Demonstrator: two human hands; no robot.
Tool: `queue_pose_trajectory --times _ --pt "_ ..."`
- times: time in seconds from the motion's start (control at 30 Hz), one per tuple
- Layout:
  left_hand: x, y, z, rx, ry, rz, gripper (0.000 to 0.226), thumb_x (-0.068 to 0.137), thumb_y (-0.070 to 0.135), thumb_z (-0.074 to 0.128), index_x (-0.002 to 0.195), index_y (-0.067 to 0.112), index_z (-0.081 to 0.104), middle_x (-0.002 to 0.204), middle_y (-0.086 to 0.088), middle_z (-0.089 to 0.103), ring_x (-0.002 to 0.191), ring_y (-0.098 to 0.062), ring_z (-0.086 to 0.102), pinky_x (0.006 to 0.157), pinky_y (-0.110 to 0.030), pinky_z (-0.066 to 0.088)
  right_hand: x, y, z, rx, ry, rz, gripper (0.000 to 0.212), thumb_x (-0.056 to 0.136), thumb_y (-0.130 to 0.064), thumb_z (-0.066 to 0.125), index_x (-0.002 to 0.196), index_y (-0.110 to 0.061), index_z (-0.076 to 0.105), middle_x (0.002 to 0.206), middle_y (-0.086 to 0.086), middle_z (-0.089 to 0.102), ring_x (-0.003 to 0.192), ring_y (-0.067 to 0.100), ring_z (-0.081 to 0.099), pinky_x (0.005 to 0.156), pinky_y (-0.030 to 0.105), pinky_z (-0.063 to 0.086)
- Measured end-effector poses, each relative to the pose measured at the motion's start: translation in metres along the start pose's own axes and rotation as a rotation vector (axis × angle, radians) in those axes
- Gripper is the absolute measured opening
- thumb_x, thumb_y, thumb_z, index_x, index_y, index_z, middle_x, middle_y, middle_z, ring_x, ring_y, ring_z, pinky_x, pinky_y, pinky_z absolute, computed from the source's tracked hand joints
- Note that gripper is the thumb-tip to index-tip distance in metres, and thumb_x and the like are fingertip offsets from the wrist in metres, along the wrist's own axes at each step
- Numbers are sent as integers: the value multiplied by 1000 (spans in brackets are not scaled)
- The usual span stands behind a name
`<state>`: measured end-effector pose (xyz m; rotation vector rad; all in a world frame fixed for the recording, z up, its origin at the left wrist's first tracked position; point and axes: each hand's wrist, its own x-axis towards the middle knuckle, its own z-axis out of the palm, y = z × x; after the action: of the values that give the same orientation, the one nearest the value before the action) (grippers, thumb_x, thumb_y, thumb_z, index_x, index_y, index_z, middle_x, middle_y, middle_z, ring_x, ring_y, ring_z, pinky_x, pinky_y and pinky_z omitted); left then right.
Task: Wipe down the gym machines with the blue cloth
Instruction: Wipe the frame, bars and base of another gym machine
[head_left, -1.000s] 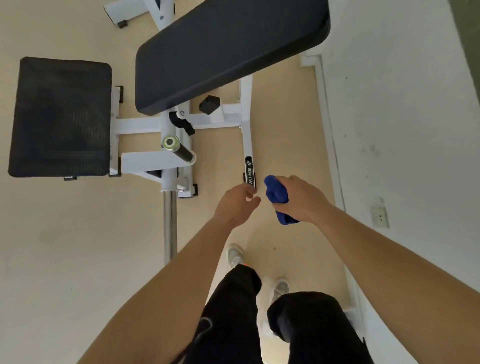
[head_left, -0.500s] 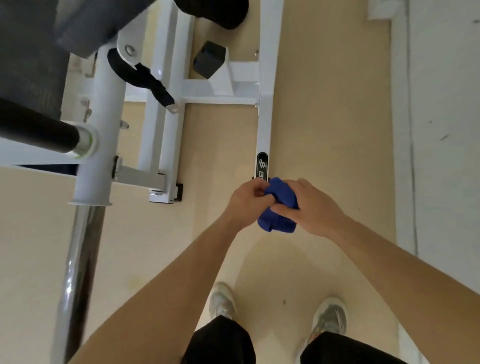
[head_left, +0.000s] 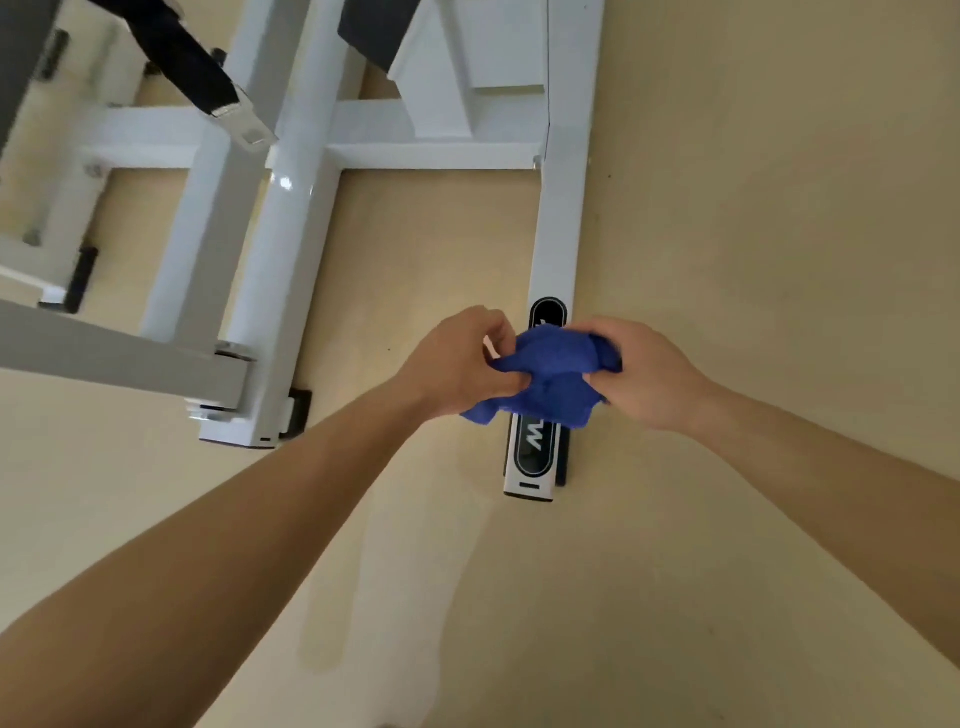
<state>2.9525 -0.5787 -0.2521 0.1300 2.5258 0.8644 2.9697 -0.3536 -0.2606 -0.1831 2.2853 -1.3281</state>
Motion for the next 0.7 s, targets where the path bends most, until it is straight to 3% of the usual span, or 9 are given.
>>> queue_pose_trajectory --times 0.07,0.17,0.2,0.3,0.37,0.43,0.53,0.6,0.7 --pt "1 -9 12 -69 4 -2 33 69 54 70 74 23 59 91 3 62 76 -10 61 67 -27 49 -2 11 3 20 -9 -21 58 76 10 53 108 -39 58 91 -22 65 78 -4 61 62 9 42" --pt "0 -11 22 -305 -48 -125 48 85 54 59 88 7 65 86 -9 67 72 -9 58 70 -36 48 -14 23 3 64 -59 12 54 74 4 62 107 -39 54 100 -8 65 81 20 63 68 36 55" --pt "-1 -13 24 -342 -68 -172 41 87 49 63 88 8 65 79 -4 67 69 -7 57 67 -33 48 -18 26 3 77 -79 30 52 74 0 67 108 -37 54 102 -11 65 84 19 64 71 37 55" --pt "0 -16 29 -275 -45 -191 31 80 35 78 92 16 57 80 6 64 67 -6 57 64 -21 46 -25 26 5 113 -125 93 48 70 -22 88 106 -37 59 103 -20 64 83 -2 63 74 21 47" --pt "2 -15 26 -292 -48 -199 37 78 34 81 103 21 58 90 3 67 76 -10 64 66 -22 48 -23 21 8 204 -126 140 43 64 -42 86 100 -32 66 97 -8 69 77 4 65 72 23 49" --pt "5 -10 17 -263 -61 -173 31 78 33 81 102 25 64 89 6 70 77 -9 66 65 -21 48 -18 15 11 279 -58 132 35 68 -49 79 90 -24 70 89 8 70 70 12 62 69 29 48" --pt "8 -4 3 -278 -24 -86 12 79 27 80 83 22 70 75 10 68 67 -4 60 62 -20 47 -9 6 13 260 180 98 15 79 -21 80 81 -23 65 85 0 70 67 21 66 64 32 50" --pt "8 -2 -5 -318 46 -21 11 78 25 81 81 23 70 80 4 71 72 -8 63 66 -22 51 -7 4 11 280 255 84 28 81 -9 75 93 -26 57 95 -1 67 73 25 68 63 34 53" --pt "7 -3 -13 -292 126 14 14 76 30 83 82 26 71 85 5 72 79 -11 66 70 -21 53 -10 5 12 376 202 124 51 85 -6 69 122 -34 48 103 0 66 81 18 70 68 32 58"
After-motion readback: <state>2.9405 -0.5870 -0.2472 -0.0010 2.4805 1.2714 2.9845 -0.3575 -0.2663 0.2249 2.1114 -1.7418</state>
